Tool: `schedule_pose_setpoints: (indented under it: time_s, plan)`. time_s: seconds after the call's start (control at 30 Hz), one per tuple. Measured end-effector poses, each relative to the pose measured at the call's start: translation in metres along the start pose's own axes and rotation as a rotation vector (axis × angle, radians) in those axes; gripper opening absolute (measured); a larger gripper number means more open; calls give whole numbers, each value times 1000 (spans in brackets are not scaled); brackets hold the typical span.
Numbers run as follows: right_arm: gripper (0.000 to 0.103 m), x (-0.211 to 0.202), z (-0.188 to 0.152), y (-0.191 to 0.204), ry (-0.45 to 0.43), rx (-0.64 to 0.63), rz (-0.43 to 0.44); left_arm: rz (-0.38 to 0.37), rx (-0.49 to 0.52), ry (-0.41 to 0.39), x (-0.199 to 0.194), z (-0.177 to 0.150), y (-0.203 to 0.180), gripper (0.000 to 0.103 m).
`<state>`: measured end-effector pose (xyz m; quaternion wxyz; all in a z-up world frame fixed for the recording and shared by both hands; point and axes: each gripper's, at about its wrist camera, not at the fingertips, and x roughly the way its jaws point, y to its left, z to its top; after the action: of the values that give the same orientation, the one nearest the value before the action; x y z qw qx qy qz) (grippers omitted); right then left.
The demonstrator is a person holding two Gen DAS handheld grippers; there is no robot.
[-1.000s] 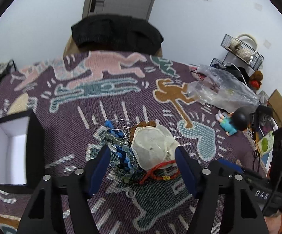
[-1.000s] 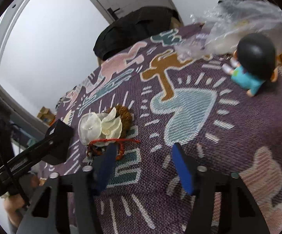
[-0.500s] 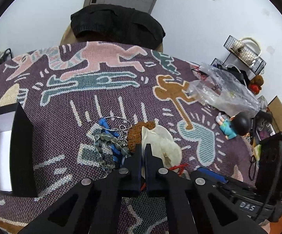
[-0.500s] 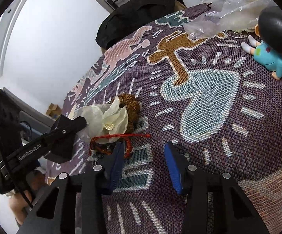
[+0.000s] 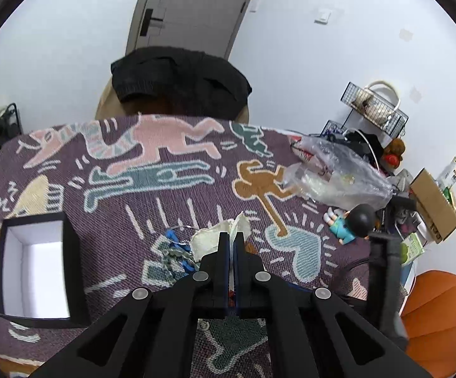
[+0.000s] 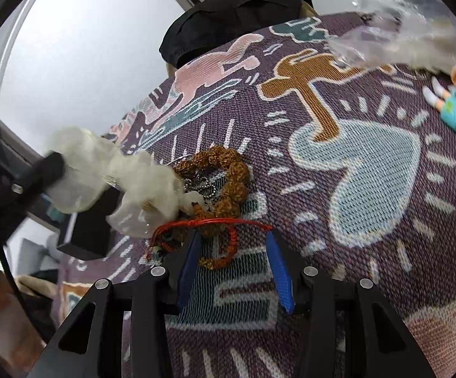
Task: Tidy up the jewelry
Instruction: 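Lower the white pouch into the black box with the left gripper while the right drops the red bracelet in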
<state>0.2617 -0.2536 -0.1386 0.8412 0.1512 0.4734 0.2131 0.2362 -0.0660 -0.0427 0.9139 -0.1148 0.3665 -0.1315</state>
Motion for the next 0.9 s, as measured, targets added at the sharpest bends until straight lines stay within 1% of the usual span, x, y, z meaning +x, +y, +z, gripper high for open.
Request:
schedule_pose_setpoints:
  time_s: [0.03, 0.1, 0.13, 0.17, 0.27, 0.33, 0.6, 0.83, 0.9]
  plan:
    - [45, 2, 0, 3, -2, -18, -17, -1, -1, -7, -4, 1, 1, 1]
    - [36, 7, 0, 9, -4, -50, -42, 2, -2, -22, -12, 3, 3, 1]
    - [14, 10, 0, 12, 9, -61, -35, 6, -1, -33, -17, 5, 5, 1]
    - [9, 15, 0, 13, 34, -64, -26, 7, -2, -40, -21, 6, 7, 1]
    - [9, 8, -2, 18, -3, -84, -36, 10, -5, -60, -35, 8, 13, 1]
    - [9, 1, -2, 20, -15, -83, -7, 18, -7, -71, -43, 10, 18, 1]
    - [8, -22, 2, 44, -60, -114, 49, 46, -31, -119, -77, 12, 44, 1]
    - [8, -37, 6, 65, -74, -121, 131, 76, -70, -153, -101, 12, 74, 1]
    - [8, -39, 7, 70, -77, -127, 142, 90, -82, -162, -106, 10, 83, 1]
